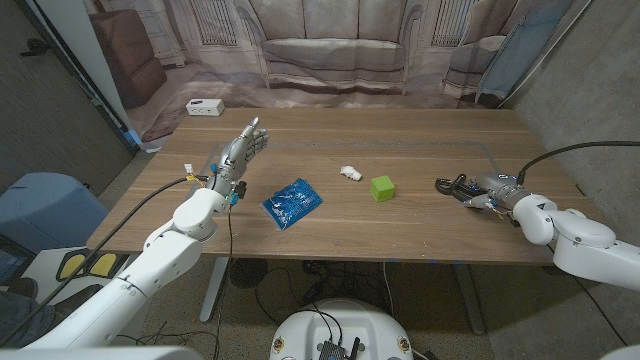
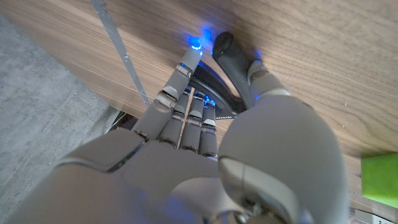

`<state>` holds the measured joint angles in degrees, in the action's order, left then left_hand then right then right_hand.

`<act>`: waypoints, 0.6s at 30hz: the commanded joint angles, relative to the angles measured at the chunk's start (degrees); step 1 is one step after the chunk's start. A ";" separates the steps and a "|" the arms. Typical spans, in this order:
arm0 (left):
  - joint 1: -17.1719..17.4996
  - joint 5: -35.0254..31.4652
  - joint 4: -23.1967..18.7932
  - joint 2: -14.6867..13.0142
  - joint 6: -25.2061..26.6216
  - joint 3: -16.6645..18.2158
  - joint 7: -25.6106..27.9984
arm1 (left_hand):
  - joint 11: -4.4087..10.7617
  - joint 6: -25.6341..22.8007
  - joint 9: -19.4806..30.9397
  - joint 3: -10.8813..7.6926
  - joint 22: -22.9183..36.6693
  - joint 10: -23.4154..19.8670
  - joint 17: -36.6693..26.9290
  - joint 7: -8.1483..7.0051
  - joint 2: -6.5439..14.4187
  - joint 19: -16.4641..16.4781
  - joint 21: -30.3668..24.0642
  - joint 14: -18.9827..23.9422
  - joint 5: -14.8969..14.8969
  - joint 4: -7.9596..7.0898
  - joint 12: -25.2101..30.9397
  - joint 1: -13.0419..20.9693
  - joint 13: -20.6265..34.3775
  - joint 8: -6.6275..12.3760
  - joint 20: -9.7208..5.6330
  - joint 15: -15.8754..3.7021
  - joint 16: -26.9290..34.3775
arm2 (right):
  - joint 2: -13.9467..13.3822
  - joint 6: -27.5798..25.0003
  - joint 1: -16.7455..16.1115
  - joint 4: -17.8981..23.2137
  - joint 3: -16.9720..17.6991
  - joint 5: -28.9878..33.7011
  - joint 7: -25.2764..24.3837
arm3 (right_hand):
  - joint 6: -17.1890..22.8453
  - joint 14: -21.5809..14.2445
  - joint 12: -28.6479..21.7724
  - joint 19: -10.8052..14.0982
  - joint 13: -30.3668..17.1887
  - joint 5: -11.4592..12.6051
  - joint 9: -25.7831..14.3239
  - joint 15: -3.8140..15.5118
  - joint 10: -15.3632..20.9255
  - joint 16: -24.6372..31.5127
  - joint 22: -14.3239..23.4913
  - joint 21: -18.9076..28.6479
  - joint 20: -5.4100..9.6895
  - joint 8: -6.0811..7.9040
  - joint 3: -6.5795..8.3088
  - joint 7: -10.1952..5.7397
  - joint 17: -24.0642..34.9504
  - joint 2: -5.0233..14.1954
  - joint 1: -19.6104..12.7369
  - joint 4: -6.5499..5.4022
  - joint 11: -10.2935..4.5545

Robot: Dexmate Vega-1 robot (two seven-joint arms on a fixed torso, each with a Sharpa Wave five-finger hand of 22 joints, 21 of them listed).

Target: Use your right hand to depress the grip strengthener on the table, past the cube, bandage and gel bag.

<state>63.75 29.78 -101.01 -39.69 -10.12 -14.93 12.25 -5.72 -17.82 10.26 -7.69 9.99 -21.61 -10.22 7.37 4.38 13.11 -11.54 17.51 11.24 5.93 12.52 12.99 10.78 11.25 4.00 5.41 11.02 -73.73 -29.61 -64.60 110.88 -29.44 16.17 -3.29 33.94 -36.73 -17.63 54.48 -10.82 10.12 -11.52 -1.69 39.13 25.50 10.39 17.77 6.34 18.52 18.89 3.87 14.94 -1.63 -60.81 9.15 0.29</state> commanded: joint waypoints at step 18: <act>-1.35 -0.12 0.68 0.10 0.58 -0.38 -0.35 | -0.06 -0.48 0.15 -0.38 0.32 -0.37 -0.12 0.03 0.35 0.63 0.06 0.33 -0.18 0.04 -0.21 0.26 0.34 -0.25 0.05 0.02 -0.10 | -2.21 1.27 -8.32 4.88 11.42 -6.38 -14.75 | 5.54 -6.02 -0.07 0.55 -0.28 0.25 -0.02 9.90 1.66 0.18 0.18 0.32 -0.37 -0.35 0.13 -4.75 1.48 6.67 -6.18 -0.38 -1.09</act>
<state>62.84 29.72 -100.52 -39.60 -9.67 -15.24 11.98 -5.72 -17.81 10.26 -7.69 9.99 -21.60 -10.12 7.37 4.38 13.11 -11.54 17.50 11.24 5.93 12.53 12.99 10.78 11.01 4.00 5.41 11.02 -75.30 -29.57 -69.44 114.08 -22.53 12.08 -11.98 37.16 -37.78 -17.69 54.79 -10.85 9.98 -11.29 -0.61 40.45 25.27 10.41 17.78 6.04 18.13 18.93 1.00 14.99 -1.25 -61.47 9.10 -1.02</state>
